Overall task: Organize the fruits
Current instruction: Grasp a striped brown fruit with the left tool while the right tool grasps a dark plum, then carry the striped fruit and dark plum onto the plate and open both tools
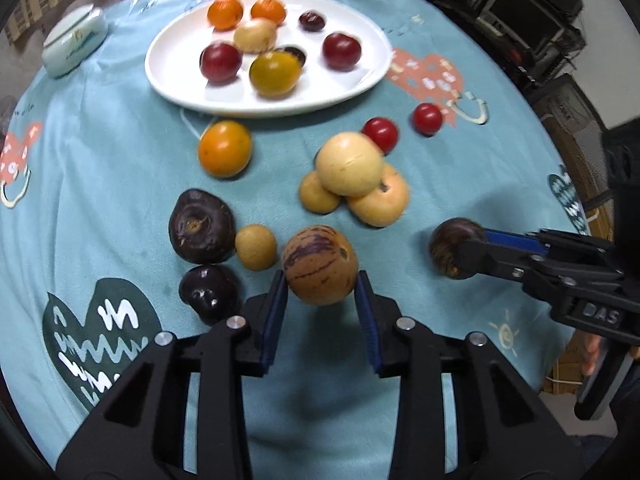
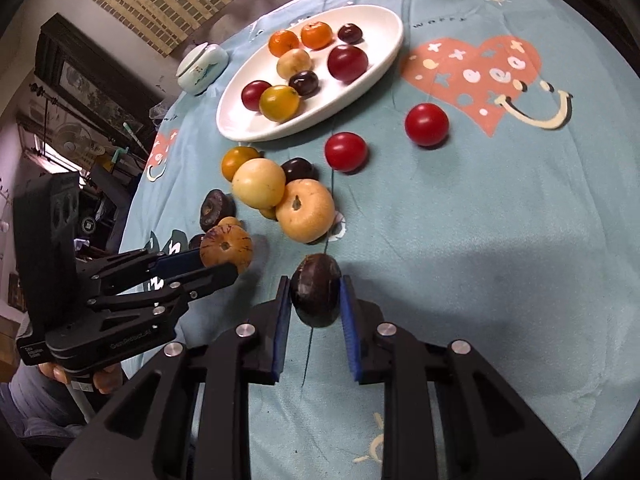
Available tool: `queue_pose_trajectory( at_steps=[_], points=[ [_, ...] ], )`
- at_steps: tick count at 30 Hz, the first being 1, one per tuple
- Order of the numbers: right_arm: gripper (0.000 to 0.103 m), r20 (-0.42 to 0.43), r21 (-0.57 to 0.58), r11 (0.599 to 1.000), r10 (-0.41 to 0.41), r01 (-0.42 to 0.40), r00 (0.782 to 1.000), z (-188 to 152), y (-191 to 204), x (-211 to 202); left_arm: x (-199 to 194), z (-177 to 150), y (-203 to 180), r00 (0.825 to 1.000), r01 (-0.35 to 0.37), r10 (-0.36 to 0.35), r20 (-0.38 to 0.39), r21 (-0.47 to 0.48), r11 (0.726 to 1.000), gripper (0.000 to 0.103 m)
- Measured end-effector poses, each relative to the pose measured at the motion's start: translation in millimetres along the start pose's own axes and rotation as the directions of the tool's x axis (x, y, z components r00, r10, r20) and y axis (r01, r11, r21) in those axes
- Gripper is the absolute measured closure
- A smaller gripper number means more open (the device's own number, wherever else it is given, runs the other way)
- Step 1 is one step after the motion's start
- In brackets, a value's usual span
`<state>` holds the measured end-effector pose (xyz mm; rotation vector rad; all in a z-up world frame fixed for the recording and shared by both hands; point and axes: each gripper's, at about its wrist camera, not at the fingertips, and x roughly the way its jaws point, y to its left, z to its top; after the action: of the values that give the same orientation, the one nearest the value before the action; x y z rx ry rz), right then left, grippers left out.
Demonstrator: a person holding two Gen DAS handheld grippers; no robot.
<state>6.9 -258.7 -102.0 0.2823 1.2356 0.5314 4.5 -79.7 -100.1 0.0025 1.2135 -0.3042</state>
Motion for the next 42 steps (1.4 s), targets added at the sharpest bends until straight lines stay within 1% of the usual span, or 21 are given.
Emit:
queue_pose_trajectory(
  at_steps=[2,6,8,11,12,17,19,24,34,39,42],
  points=[
    [0.079,0.002,-0.026,1.0,-0.009,0.009,1.0,-0.8,4.4,-0.4,-7.7,-1.9,0.2,1.0,0.004,-0.004,0.015,0.0,1.0,0.069],
    [0.08,-0.012,-0.034,0.999,-0.023,0.023,1.0,-3.6,4.9,1.5,-19.7,-6.4,2.3,0.999,0.013,-0.013,0.034,-0.005,1.0,0.069],
    [0.08,-0.015,-0.035,0.999,-0.017,0.016,1.0,-5.2,6.8,-0.8,-24.3,-9.0,3.9,0.999,0.019,-0.018,0.04,-0.009,1.0,0.069],
    [0.08,0.002,-0.038,0.999,-0.004,0.004,1.0,-5.7,10.0,-10.1,-31.6,-12.7,7.0,0.998,0.024,-0.023,0.053,-0.014,1.0,0.069],
    [0.08,0.008,-0.043,0.999,-0.011,0.011,1.0,-5.1,10.9,-12.5,-33.6,-13.2,7.2,0.998,0.025,-0.024,0.059,-0.014,1.0,0.069],
    [0.08,0.017,-0.04,0.999,-0.015,0.016,1.0,-3.9,10.4,-18.9,-45.1,-9.8,6.8,0.996,0.029,-0.028,0.086,-0.006,1.0,0.069],
    [0.08,0.015,-0.037,0.999,-0.016,0.017,1.0,-5.0,10.2,-20.0,-48.7,-6.9,5.5,0.995,0.015,-0.015,0.094,0.005,1.0,0.069],
    [0.08,0.019,-0.027,1.0,-0.011,0.012,1.0,-5.3,11.7,-21.9,-56.5,4.4,2.9,0.993,-0.017,0.014,0.118,0.019,1.0,0.069],
    [0.08,0.039,-0.016,1.0,0.005,-0.004,0.999,7.2,13.5,-32.0,-73.1,40.7,-4.1,0.981,-0.026,0.014,0.193,0.056,0.998,0.069],
    [0.08,0.074,-0.024,1.0,0.006,-0.005,0.997,24.2,13.7,-43.5,-73.6,53.3,-3.7,0.979,-0.027,0.014,0.202,0.064,0.998,0.069],
    [0.08,0.107,-0.046,0.999,0.009,-0.004,0.994,41.8,17.1,-53.5,-72.3,61.6,-1.3,0.979,-0.029,0.015,0.206,0.064,0.998,0.068]
  ],
)
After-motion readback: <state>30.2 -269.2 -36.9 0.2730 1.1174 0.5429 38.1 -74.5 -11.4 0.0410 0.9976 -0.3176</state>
